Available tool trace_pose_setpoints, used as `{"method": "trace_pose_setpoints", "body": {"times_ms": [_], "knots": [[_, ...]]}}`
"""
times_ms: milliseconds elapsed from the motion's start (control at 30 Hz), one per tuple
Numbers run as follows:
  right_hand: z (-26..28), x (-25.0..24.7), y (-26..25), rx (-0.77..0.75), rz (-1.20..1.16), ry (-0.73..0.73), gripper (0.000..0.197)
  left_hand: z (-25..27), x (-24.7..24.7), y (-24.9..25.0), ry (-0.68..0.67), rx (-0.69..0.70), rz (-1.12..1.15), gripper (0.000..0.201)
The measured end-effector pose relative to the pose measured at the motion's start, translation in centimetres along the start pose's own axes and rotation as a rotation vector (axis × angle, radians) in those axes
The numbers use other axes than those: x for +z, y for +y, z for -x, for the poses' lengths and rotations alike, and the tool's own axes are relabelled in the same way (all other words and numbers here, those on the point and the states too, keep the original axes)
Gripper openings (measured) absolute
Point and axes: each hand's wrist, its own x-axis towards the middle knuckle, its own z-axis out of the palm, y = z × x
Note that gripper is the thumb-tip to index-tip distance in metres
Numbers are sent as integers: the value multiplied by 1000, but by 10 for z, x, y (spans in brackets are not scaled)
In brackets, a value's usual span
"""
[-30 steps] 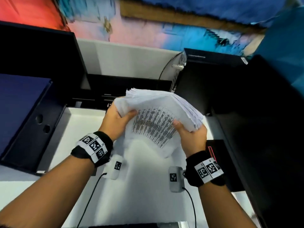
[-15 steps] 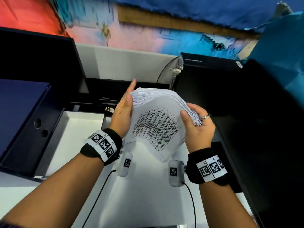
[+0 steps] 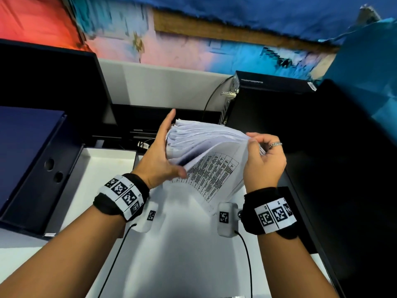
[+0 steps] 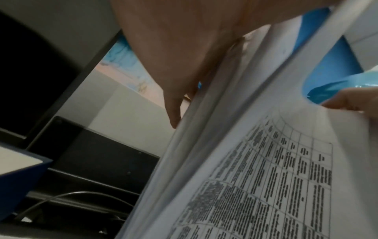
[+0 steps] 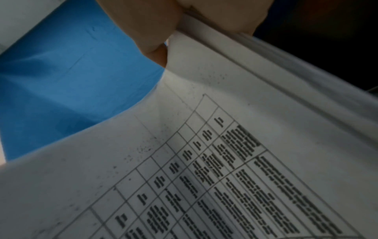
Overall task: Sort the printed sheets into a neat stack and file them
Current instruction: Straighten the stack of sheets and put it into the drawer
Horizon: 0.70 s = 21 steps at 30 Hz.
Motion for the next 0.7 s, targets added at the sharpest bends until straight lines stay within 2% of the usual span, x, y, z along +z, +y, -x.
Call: {"method": "trace_pose_setpoints", "body": {"times_ms": [167, 267, 333, 400, 467, 500, 533, 633, 700], "knots": [[0, -3, 2, 70, -14, 109, 21, -4, -3, -2, -79, -1, -46, 152], [-1, -2, 3, 22, -34, 65, 14, -7, -9, 2, -116, -27, -142, 157], [-1, 0, 4, -20, 39, 14, 7, -8, -17, 2, -129, -55, -191, 161], [-3, 1, 6, -28, 83, 30, 8, -9, -23, -1, -154, -48, -176, 156], [-5, 2, 8, -19, 67, 68, 7, -10, -23, -3, -167, -22, -144, 139], [-4, 2, 7, -26, 40, 63, 5, -10, -20, -4, -146, -6, -154, 124], [-3, 3, 7, -44, 17, 47, 1, -11, -17, -7, -92, 14, -186, 103], [-2, 6, 10, -106, 30, 26, 14, -16, -6, -16, 180, 43, -299, 30], [-6, 8, 14, -76, 72, 67, 20, -19, 1, -17, 276, 69, -301, 13]]}}
